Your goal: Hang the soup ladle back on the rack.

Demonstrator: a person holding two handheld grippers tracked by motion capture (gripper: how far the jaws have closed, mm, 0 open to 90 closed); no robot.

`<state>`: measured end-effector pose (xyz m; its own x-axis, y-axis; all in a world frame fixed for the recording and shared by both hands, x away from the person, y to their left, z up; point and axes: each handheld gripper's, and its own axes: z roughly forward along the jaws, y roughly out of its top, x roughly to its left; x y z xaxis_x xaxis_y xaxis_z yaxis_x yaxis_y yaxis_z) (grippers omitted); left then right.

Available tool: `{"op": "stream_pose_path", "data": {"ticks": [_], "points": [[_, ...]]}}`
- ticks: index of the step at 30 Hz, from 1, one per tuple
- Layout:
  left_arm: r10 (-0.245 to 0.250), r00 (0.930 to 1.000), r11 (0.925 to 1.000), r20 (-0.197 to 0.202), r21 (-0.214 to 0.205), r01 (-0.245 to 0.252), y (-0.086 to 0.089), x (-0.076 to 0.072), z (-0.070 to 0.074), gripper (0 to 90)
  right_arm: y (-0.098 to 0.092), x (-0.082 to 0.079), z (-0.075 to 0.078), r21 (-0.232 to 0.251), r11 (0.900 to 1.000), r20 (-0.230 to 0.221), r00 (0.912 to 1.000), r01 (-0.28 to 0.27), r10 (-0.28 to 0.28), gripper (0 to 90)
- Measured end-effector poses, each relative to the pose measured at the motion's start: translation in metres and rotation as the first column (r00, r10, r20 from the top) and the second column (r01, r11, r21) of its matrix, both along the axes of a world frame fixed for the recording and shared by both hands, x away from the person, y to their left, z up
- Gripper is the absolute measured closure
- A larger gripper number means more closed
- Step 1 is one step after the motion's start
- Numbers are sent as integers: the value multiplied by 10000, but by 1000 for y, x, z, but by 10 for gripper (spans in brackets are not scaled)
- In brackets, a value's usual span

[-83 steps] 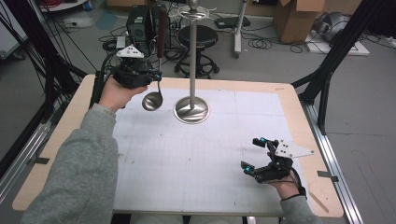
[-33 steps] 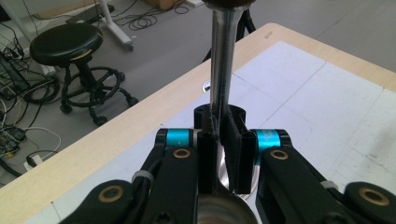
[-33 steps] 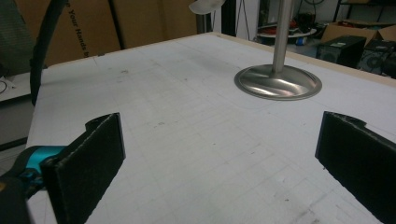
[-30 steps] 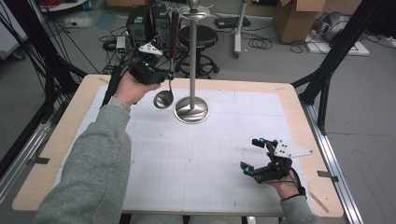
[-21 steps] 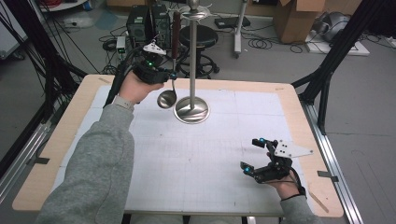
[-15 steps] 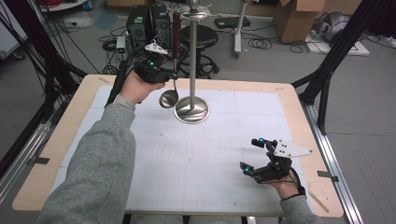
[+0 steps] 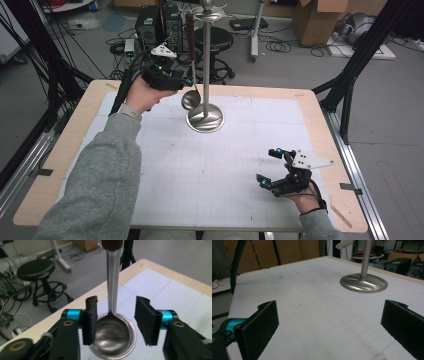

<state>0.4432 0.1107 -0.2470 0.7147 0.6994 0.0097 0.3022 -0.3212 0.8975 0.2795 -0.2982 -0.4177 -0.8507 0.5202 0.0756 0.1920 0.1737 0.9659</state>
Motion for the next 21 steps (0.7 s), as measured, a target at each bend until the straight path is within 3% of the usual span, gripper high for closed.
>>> {"op": "stream_pose_path", "data": {"ticks": [5, 12, 21], "points": [[-585, 9974, 9977, 414, -317, 599, 8, -7, -7, 374, 0, 0, 0, -32, 10000, 10, 10000, 10, -10, 4], [-1278, 9880, 9875, 862, -817, 1349, 21, -18, -26, 235, 2, 0, -1, -166, 9999, 1, 10000, -9, 9, 4], [-1765, 9766, 9791, 1232, -802, 1870, 26, -35, -46, 60, 2, 0, -2, -224, 9997, -45, 10000, -29, 28, 4]]}}
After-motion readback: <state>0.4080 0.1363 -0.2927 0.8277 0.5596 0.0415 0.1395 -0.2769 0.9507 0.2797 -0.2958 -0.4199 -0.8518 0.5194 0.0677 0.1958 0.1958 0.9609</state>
